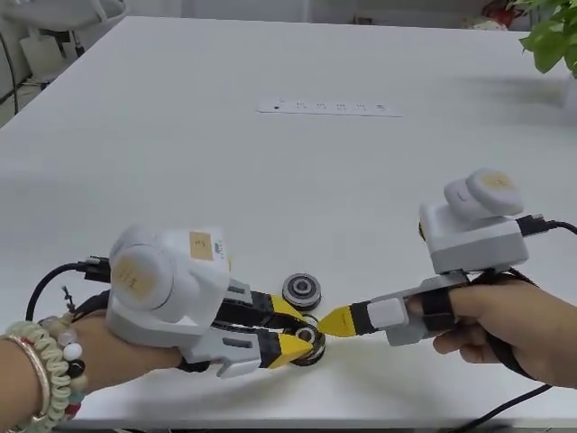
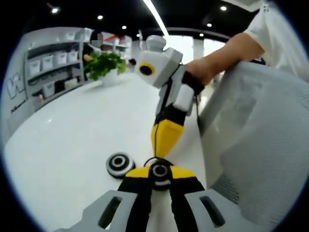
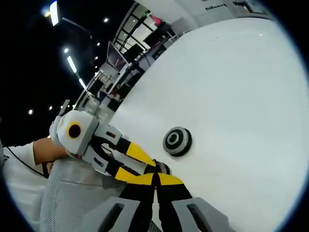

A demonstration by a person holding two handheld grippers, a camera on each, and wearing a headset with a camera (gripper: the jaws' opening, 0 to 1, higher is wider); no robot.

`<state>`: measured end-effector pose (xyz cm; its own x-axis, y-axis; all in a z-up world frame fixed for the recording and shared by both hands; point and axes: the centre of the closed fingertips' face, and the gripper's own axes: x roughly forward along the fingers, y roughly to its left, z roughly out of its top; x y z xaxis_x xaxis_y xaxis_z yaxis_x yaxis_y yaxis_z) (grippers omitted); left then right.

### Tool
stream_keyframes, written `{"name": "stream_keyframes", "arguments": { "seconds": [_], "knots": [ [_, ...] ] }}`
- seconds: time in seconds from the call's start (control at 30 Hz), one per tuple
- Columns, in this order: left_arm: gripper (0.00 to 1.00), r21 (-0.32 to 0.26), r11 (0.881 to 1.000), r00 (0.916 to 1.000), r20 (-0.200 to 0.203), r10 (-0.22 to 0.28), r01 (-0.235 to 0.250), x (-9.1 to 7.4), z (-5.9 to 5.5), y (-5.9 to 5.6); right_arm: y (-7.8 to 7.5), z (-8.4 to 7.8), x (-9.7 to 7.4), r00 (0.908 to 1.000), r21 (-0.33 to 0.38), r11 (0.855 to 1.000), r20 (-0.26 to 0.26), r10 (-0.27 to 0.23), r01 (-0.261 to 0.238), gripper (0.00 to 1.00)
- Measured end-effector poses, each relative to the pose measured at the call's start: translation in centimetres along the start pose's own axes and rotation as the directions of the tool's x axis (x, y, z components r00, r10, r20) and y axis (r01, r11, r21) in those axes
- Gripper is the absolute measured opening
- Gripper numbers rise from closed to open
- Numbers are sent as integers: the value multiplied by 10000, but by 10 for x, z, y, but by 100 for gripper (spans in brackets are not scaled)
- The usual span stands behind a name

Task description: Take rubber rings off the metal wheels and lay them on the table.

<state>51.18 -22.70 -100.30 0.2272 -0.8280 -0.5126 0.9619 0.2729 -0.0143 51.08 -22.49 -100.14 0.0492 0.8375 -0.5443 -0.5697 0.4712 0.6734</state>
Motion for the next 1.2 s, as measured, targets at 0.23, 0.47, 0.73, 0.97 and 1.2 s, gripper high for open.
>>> {"name": "stream_keyframes", "arguments": {
  "seconds": [0.23,0.47,0.73,0.97,1.2],
  "knots": [
    [16,-577,9981,9978,635,-187,223,-6,17,-1,0,2,-2,10000,-7,10000,87,2,-2,0],
    [30,-393,9992,9929,1187,47,-1,-17,36,5,2,7,-4,9994,91,9998,298,156,-159,0],
    [50,458,9990,9921,1250,-49,-8,-28,52,0,6,10,-5,9984,145,9992,431,355,-361,0],
    [57,678,9976,9952,955,-210,145,-43,61,-1,10,11,-5,9981,24,9990,439,437,-439,0],
    [67,1241,9917,9918,1265,171,-329,-73,88,4,13,17,-8,9964,-50,9988,699,481,-479,0]
  ]
}}
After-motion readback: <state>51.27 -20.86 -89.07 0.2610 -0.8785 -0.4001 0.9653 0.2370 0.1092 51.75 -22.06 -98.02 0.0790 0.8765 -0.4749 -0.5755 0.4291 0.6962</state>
